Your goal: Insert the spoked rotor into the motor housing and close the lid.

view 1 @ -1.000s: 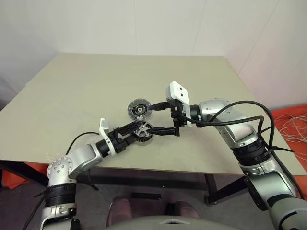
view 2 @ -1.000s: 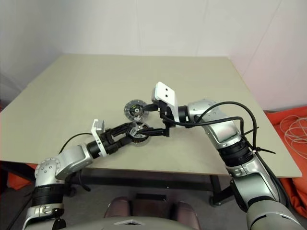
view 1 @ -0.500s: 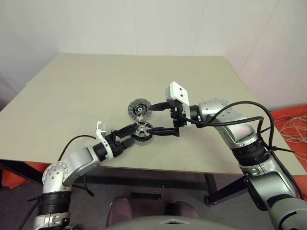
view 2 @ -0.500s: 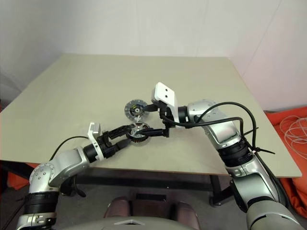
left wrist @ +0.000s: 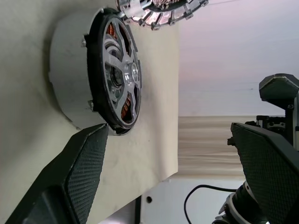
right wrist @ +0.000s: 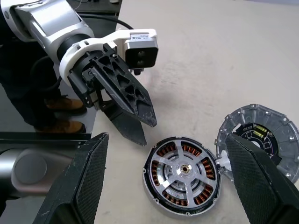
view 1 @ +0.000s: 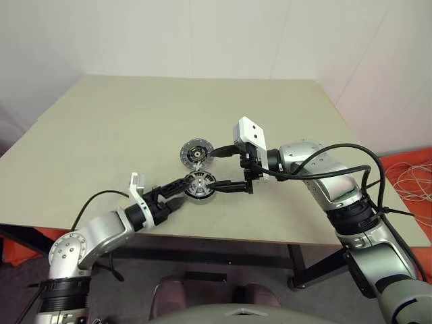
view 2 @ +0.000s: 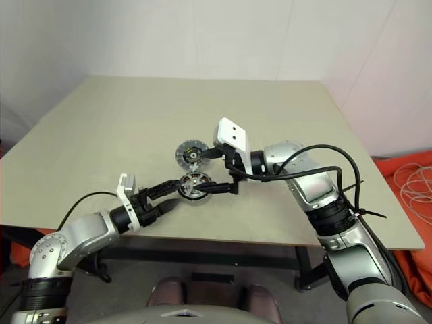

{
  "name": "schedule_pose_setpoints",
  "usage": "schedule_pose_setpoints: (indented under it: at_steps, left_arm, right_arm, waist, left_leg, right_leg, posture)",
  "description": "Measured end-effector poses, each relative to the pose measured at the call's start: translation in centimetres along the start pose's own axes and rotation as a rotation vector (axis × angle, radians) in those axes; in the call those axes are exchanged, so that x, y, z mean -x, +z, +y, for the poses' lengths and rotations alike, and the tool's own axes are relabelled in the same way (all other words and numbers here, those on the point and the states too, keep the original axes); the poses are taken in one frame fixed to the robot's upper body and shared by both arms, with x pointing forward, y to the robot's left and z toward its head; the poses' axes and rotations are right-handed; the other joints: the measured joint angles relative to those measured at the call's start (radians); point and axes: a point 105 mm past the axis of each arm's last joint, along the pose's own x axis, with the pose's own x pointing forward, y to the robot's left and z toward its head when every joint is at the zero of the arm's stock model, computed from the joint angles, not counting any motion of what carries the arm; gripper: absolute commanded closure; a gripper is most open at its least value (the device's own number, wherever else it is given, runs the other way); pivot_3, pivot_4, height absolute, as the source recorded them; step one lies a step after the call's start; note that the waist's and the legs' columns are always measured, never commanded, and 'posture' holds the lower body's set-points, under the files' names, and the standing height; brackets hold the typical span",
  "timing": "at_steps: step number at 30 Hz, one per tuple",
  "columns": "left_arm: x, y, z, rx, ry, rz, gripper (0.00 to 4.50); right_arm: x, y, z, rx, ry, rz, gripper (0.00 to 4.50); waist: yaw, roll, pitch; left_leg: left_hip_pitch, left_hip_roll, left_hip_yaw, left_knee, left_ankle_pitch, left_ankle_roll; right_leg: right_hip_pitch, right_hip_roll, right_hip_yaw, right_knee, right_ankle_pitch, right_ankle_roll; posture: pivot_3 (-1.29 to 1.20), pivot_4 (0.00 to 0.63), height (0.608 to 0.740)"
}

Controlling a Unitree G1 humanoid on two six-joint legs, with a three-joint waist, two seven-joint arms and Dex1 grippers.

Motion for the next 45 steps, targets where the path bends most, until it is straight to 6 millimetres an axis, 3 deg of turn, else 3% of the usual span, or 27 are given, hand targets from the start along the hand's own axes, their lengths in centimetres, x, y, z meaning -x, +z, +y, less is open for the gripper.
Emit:
schedule_pose_setpoints:
  at_steps: [4, 9, 13, 16, 20, 27, 35, 45]
  left_arm:
    - [0.9, 0.7, -0.1, -0.087, 0.037, 0.008, 0.03]
    - [2.5, 2.3, 0.2, -0.367, 0.147, 0.000, 0.03]
    - [4.6, 6.7, -0.6, -0.772, 0.211, -0.136, 0.03]
    - [5.9, 8.9, -0.9, -1.030, 0.231, -0.183, 0.00]
    - [6.8, 10.0, 0.2, -1.277, 0.288, -0.141, 0.00]
    - [6.3, 10.7, -0.1, -1.436, 0.225, -0.161, 0.00]
    - [5.4, 9.5, -0.8, -1.458, 0.099, -0.151, 0.00]
    - [5.5, 8.6, -0.8, -1.471, 0.119, -0.121, 0.00]
  right_arm:
    - [0.0, -0.2, -0.1, -0.008, -0.006, 0.000, 0.00]
    - [-0.2, -0.5, -0.4, -0.030, -0.021, -0.004, 0.00]
    - [-0.6, -1.2, -0.9, -0.079, -0.047, -0.011, 0.00]
    - [-1.3, -1.9, -1.2, -0.142, -0.065, -0.020, 0.66]
    - [-2.1, -2.6, -1.7, -0.182, -0.098, -0.021, 2.01]
    - [-3.5, -4.2, -1.7, -0.173, -0.133, 0.021, 4.45]
    - [-5.3, -5.6, -1.8, -0.191, -0.142, 0.032, 4.45]
    - [-6.5, -7.7, -1.9, -0.246, -0.134, 0.073, 4.45]
  waist:
    - [-0.001, 0.000, 0.000]
    - [-0.002, -0.001, 0.000]
    - [-0.005, -0.001, 0.000]
    - [-0.006, -0.001, 0.000]
    - [-0.007, -0.001, 0.000]
    - [-0.010, -0.001, 0.000]
    - [-0.031, -0.001, 0.000]
    - [-0.032, -0.001, 0.000]
  left_leg:
    - [0.001, 0.000, 0.000, 0.000, 0.000, 0.000]
    - [0.001, 0.000, 0.000, 0.000, 0.000, 0.000]
    - [0.002, 0.000, 0.000, 0.000, 0.000, 0.000]
    - [0.002, 0.000, 0.000, 0.000, 0.000, 0.000]
    - [0.002, 0.000, 0.000, -0.002, 0.000, 0.000]
    - [0.003, 0.000, 0.000, -0.002, 0.000, 0.000]
    - [0.003, 0.000, 0.000, -0.002, 0.000, 0.000]
    - [0.003, 0.000, 0.000, -0.002, 0.000, 0.000]
  right_leg:
    - [0.000, 0.000, 0.000, 0.001, 0.000, 0.000]
    - [0.000, 0.000, 0.000, 0.001, 0.000, 0.000]
    - [0.000, 0.000, 0.001, 0.000, 0.000, 0.000]
    - [0.000, 0.000, 0.002, 0.000, 0.000, 0.000]
    - [-0.001, 0.000, 0.002, 0.000, 0.000, 0.000]
    - [-0.001, 0.000, 0.002, 0.002, 0.000, -0.001]
    - [-0.001, 0.000, 0.002, 0.003, 0.001, -0.002]
    - [-0.001, 0.000, 0.002, 0.004, 0.001, -0.003]
  posture:
    - [0.00, 0.000, 0.740]
    - [0.00, 0.000, 0.740]
    - [0.00, 0.000, 0.740]
    - [0.00, 0.000, 0.740]
    - [0.00, 0.000, 0.740]
    - [0.00, 0.000, 0.740]
    - [0.00, 0.000, 0.740]
    - [0.00, 0.000, 0.740]
